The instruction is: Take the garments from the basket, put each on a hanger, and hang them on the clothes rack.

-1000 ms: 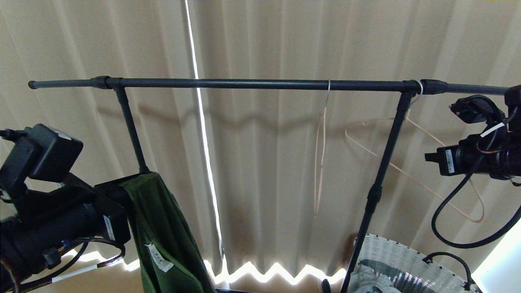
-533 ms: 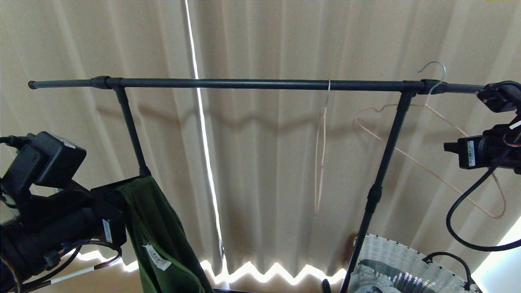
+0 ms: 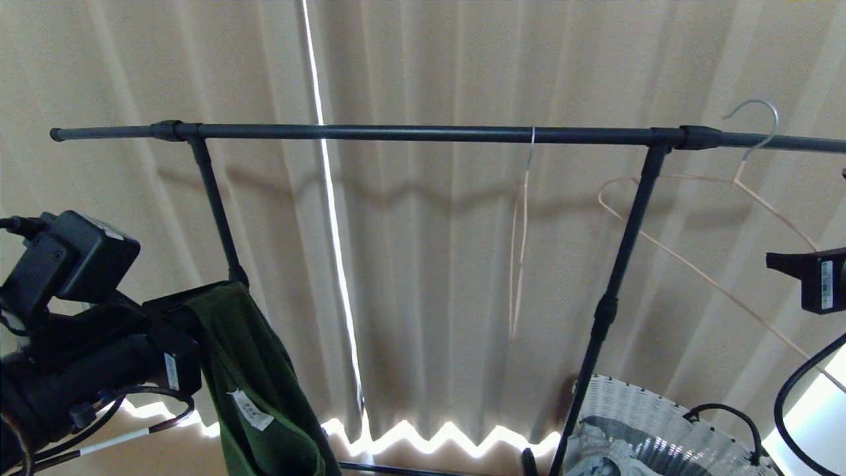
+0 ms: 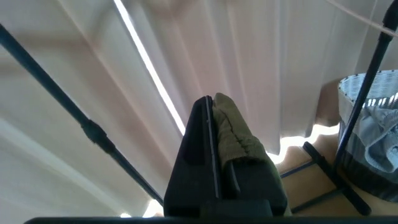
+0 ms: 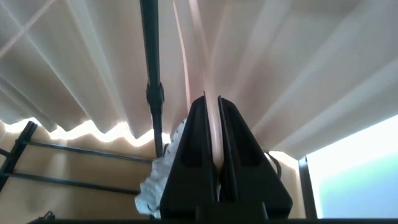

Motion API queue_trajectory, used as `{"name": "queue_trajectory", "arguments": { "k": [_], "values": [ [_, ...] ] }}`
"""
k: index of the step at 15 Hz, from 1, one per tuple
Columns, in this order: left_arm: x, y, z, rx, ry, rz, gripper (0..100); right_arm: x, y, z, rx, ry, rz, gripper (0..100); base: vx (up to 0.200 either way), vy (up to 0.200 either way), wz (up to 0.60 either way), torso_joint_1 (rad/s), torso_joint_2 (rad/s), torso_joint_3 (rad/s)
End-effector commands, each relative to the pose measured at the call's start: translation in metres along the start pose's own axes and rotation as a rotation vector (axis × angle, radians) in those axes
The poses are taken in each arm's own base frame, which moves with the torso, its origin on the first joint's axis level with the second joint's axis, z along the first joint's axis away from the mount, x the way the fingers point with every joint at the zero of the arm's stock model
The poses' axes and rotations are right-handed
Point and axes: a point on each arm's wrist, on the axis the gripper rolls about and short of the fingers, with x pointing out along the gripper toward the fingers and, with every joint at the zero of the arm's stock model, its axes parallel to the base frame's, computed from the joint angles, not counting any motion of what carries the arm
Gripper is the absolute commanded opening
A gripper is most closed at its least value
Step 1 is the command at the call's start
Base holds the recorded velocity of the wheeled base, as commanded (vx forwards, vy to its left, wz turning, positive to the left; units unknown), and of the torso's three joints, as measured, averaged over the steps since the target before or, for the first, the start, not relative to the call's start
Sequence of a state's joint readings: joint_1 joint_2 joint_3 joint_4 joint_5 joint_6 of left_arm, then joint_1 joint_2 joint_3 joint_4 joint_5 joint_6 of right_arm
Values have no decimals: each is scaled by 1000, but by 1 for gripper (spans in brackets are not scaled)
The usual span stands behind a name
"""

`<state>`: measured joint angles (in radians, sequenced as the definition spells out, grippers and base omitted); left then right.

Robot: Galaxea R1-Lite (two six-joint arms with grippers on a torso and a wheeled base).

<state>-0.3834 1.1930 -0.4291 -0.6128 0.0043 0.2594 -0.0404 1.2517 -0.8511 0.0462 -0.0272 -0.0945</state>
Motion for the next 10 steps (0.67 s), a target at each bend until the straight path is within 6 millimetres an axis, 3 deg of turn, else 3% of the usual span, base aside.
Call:
{"name": "queue_trajectory", "arguments": {
  "k": [1, 9, 10],
  "values": [
    [0, 1, 2, 1, -10, 3, 0, -13, 0, -13, -6, -3, -3, 0, -200, 0, 0, -2, 2, 2],
    [4, 1, 5, 0, -15, 4, 0, -20, 1, -28, -5, 15, -4, 0, -200, 0, 0, -1, 2, 2],
    [4, 1, 4, 0, -14, 4, 0, -22, 1, -29, -5, 12, -4, 0, 0, 0, 0, 0, 0, 0]
  ]
}}
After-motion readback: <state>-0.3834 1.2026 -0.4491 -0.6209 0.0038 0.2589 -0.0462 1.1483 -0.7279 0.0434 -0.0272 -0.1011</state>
